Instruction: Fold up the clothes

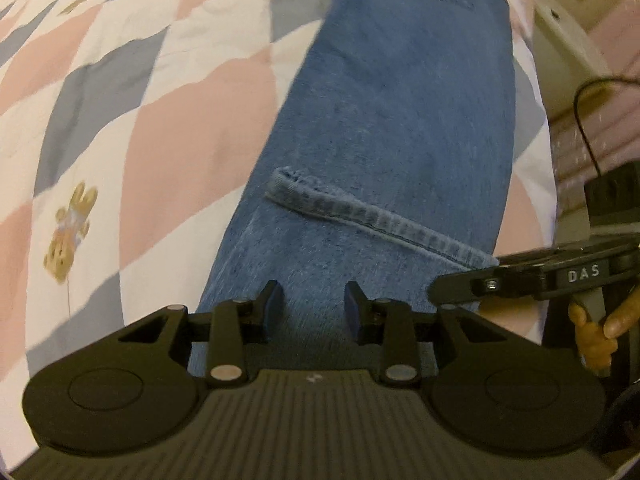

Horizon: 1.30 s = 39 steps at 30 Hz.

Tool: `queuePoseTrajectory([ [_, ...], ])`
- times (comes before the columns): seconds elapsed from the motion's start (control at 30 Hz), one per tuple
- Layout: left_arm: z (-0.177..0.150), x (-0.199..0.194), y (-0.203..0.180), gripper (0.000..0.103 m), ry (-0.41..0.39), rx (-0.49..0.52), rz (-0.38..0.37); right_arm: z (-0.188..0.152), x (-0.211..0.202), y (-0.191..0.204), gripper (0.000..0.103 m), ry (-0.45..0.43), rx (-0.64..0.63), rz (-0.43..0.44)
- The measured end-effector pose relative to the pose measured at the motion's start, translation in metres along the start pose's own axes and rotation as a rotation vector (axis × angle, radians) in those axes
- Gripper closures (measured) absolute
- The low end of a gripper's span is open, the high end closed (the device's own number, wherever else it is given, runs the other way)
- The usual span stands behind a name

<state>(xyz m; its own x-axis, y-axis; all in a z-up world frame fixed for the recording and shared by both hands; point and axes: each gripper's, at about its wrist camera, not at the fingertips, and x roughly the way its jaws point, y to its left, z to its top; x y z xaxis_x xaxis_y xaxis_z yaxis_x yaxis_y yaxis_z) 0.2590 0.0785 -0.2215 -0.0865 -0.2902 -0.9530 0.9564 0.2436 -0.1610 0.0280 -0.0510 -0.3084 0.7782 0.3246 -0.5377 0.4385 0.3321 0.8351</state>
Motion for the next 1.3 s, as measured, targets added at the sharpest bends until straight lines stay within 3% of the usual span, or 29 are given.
queuePoseTrajectory([
  [0.27, 0.011, -0.008, 0.001, 0.072, -0.008, 0.049, -0.035, 0.004, -0.025, 0.021, 0.084, -0.097, -0.128, -0.065],
  [0.33, 0.019, -0.014, 0.005, 0.064, -0.033, 0.068, -0.06, 0.007, -0.033, 0.021, 0.084, -0.104, -0.161, -0.084],
  [0.47, 0.041, -0.01, 0.019, 0.061, -0.044, 0.115, -0.092, 0.002, -0.034, 0.003, 0.084, -0.084, -0.116, -0.096],
  [0.6, 0.056, 0.018, 0.038, 0.061, 0.04, 0.16, -0.217, -0.006, -0.032, -0.006, 0.082, -0.109, -0.052, -0.078],
  [0.77, 0.068, 0.042, 0.059, 0.062, 0.085, 0.126, -0.335, -0.011, -0.036, -0.016, 0.081, -0.128, 0.014, -0.048],
  [0.87, 0.069, 0.05, 0.061, 0.074, 0.115, 0.135, -0.387, -0.01, -0.035, -0.017, 0.082, -0.129, 0.023, -0.041],
  [0.97, 0.068, 0.05, 0.053, 0.076, 0.13, 0.18, -0.383, -0.009, -0.033, -0.016, 0.083, -0.13, 0.031, -0.036],
  [1.07, 0.073, 0.048, 0.059, 0.094, 0.126, 0.138, -0.377, -0.003, -0.037, -0.008, 0.084, -0.136, -0.012, -0.059],
  [1.17, 0.08, 0.03, 0.055, 0.095, 0.073, 0.14, -0.381, 0.011, -0.05, 0.004, 0.084, -0.198, -0.038, -0.034],
  [1.3, 0.103, 0.001, 0.048, 0.095, -0.056, 0.108, -0.399, 0.044, -0.077, 0.013, 0.084, -0.279, -0.083, -0.028],
])
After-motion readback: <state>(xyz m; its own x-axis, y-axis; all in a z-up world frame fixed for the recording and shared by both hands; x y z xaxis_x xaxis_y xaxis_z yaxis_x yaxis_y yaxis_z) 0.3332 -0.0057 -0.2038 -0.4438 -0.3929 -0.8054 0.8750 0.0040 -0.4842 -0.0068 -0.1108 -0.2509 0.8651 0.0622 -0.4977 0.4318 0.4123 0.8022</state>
